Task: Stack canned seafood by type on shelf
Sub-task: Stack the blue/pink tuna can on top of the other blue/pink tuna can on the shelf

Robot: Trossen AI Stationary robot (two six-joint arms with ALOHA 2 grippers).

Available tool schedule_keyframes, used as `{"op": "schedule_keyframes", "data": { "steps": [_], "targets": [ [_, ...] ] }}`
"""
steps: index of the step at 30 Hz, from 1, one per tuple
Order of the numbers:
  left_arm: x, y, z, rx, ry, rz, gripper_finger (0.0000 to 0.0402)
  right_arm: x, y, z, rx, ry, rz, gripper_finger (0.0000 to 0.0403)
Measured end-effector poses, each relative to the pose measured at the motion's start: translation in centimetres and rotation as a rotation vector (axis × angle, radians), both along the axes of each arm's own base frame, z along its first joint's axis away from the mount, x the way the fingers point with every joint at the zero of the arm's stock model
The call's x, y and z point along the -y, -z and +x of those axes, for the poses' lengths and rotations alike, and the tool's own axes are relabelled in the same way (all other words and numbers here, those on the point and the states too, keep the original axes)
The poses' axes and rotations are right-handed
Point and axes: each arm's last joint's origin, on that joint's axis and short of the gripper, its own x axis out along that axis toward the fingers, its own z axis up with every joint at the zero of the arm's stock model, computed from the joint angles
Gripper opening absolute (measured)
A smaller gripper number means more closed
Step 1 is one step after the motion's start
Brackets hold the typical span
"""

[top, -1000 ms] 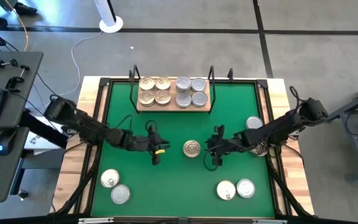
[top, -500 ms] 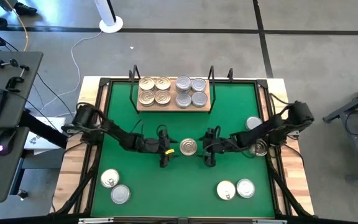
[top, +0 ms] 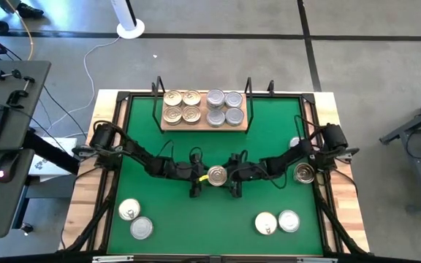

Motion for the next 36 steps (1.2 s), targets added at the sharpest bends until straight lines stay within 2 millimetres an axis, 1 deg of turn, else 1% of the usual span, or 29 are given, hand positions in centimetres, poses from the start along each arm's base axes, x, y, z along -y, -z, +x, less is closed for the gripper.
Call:
{"op": "schedule_keyframes", "data": {
  "steps": [4,9,14,20,23,25,30,33,36],
  "targets": [
    [0.0,-0.2,-0.2,-0.002,0.006,-0.004,0.0291,0.6,0.3,0.3,0.028,-0.042,0.037,0.0379],
    [0.2,-0.7,-0.5,-0.006,0.0,0.0,0.0283,0.9,0.3,0.3,0.032,-0.04,0.044,0.0378],
    [0.8,-1.6,-0.8,-0.044,-0.027,0.013,0.0282,0.8,0.0,0.4,0.047,-0.036,0.053,0.0365],
    [1.3,-2.5,-1.7,-0.109,-0.089,-0.001,0.0281,0.9,-0.7,0.7,0.086,-0.016,0.077,0.036],
    [1.2,-2.4,-2.2,-0.175,-0.095,-0.012,0.0281,0.9,-0.7,0.7,0.085,-0.013,0.078,0.0358],
    [1.3,-2.1,-2.5,-0.229,-0.053,-0.031,0.0281,0.8,-0.6,0.7,0.073,-0.018,0.078,0.0358],
    [1.0,-1.9,-2.7,-0.284,-0.001,-0.06,0.0282,0.8,-0.4,0.5,0.047,-0.018,0.074,0.0358],
    [0.8,-1.9,-2.7,-0.282,0.008,-0.049,0.0282,0.9,-0.3,0.4,0.038,-0.017,0.071,0.0358],
    [1.0,-2.0,-2.5,-0.24,0.011,0.019,0.0282,0.9,-0.3,0.4,0.038,-0.016,0.07,0.0359]
  ]
}}
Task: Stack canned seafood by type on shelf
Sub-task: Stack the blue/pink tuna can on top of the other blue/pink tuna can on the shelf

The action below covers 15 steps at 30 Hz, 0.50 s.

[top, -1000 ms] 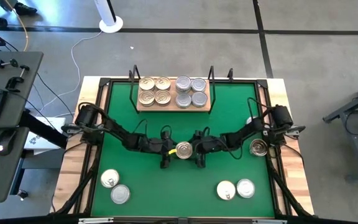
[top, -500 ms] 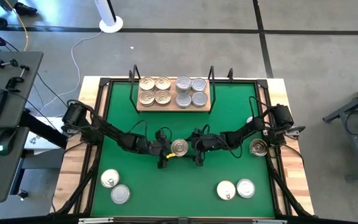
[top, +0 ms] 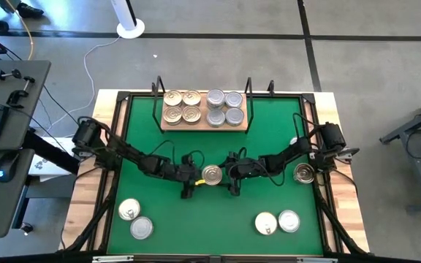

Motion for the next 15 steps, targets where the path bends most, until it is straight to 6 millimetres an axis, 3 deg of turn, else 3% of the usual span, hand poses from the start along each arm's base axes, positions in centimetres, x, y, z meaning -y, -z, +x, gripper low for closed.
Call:
{"op": "schedule_keyframes", "data": {
  "steps": [4,15],
  "targets": [
    [-0.1,0.0,-0.1,0.011,-0.064,0.075,0.0282,0.0,0.0,0.0,-0.002,0.0,0.0,0.0359],
    [-0.2,0.5,-1.0,0.087,-0.112,-0.005,0.0283,0.0,0.1,-0.1,-0.01,-0.01,0.003,0.036]
  ]
}}
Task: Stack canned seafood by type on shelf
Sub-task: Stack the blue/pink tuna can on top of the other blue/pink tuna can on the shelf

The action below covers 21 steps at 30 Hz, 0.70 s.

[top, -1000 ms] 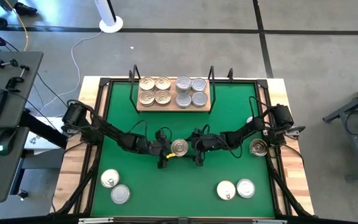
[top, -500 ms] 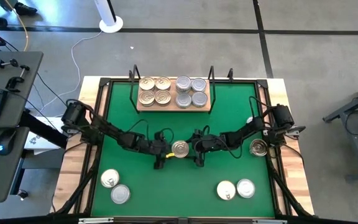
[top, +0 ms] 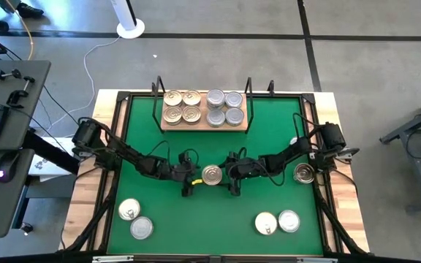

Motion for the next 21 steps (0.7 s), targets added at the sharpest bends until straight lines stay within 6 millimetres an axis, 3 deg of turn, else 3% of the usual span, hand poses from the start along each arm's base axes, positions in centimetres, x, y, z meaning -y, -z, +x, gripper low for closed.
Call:
{"op": "schedule_keyframes", "data": {
  "steps": [13,21],
  "targets": [
    [0.1,-0.7,0.1,0.163,0.044,-0.055,0.0283,-0.1,-0.1,0.3,-0.009,-0.025,0.018,0.0348],
    [0.0,-0.6,0.0,0.154,0.042,-0.049,0.0283,0.0,-0.6,1.2,-0.051,-0.014,-0.015,0.0329]
  ]
}}
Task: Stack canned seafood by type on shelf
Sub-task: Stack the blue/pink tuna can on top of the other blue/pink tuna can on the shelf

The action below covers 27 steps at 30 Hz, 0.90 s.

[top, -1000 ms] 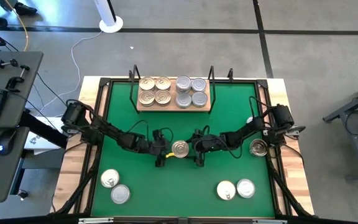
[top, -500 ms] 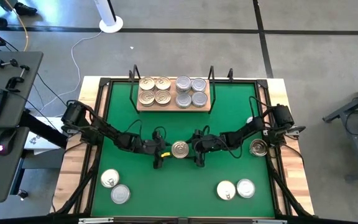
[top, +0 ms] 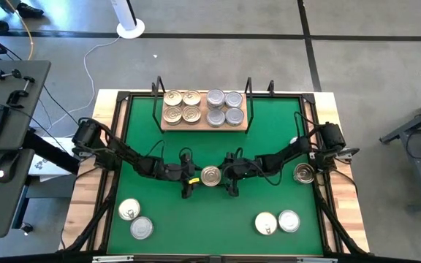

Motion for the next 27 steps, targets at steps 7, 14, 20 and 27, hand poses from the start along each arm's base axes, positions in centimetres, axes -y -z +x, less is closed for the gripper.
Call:
{"op": "schedule_keyframes", "data": {
  "steps": [7,14,20,27],
  "targets": [
    [0.1,-0.1,0.0,0.007,-0.002,0.001,0.0283,0.0,-0.2,0.3,-0.002,0.001,0.001,0.0316],
    [0.2,-3.0,-0.1,0.093,-0.011,-0.018,0.0282,-0.2,-1.3,1.7,-0.046,0.007,0.013,0.0313],
    [-0.2,-6.4,-1.3,0.132,-0.006,-0.02,0.0282,-0.3,-3.6,3.9,-0.04,0.002,-0.013,0.0313],
    [-0.6,-6.2,-2.8,-0.01,-0.028,0.023,0.0282,0.6,-5.0,5.0,-0.133,0.014,-0.045,0.0313]
  ]
}}
